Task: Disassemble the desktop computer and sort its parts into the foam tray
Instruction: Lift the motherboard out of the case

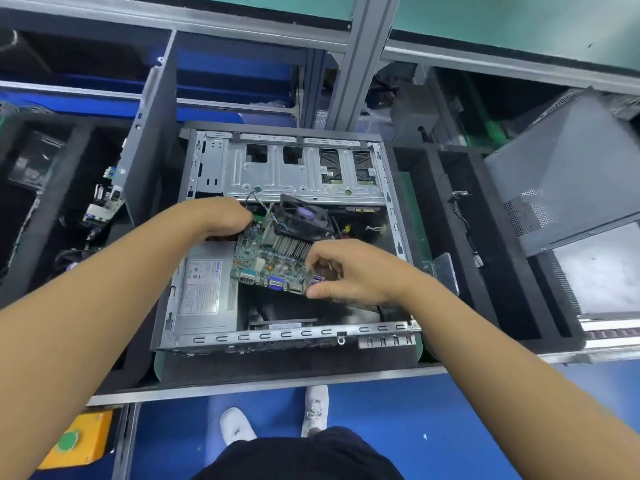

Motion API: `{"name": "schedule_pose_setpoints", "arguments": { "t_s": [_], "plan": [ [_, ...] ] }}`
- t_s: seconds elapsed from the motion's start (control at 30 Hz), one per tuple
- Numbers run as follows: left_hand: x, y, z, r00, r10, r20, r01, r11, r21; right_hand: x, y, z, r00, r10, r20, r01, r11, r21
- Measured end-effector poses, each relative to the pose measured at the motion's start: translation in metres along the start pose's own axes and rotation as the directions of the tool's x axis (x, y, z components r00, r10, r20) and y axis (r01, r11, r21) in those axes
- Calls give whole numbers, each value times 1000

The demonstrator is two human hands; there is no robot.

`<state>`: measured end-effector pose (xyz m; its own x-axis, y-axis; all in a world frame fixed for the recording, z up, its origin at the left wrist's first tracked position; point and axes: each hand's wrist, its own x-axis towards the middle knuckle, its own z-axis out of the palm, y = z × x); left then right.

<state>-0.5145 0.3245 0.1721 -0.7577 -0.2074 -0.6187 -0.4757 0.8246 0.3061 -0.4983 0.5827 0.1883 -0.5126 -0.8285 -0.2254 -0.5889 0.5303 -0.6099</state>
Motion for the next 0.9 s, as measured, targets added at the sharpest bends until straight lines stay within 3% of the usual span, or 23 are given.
{"name": "schedule_pose_setpoints", "arguments": {
  "t_s": [0.27, 0.37, 0.43, 0.5, 0.57, 0.6, 0.67, 0.77, 0.9],
  "plan": [
    [-24, 5, -1, 997, 37, -67, -34, 998, 51, 17, -1, -11, 992, -10, 125, 10, 1000, 3],
    [-51, 13, -14, 964, 116, -240, -78, 984, 163, 19, -1, -12, 991, -13, 132, 13, 1000, 1],
    [-82, 28, -21, 947, 239, -214, -181, 949, 258, 20, -1, -12, 992, -15, 125, 16, 1000, -10],
    [-113, 47, -19, 915, 401, 50, -396, 864, 312, 21, -5, -14, 992, -13, 128, 14, 1000, -7],
    [-137, 63, -8, 794, 523, 309, -604, 740, 297, 21, -12, -16, 987, -26, 156, 23, 1000, 19],
    [-141, 68, -3, 726, 593, 347, -684, 671, 286, 20, -13, -17, 984, -32, 174, 30, 999, 15],
    [-133, 68, 4, 643, 710, 288, -762, 554, 336, 17, -9, -14, 987, 8, 159, -17, 998, 55],
    [-110, 55, 15, 636, 713, 296, -738, 449, 504, 12, 5, -4, 998, 55, 29, -58, 991, 117],
    [-92, 36, 36, 508, 847, 157, -698, 297, 652, 1, 8, 6, 985, 146, -86, -115, 948, 297]
  ]
}}
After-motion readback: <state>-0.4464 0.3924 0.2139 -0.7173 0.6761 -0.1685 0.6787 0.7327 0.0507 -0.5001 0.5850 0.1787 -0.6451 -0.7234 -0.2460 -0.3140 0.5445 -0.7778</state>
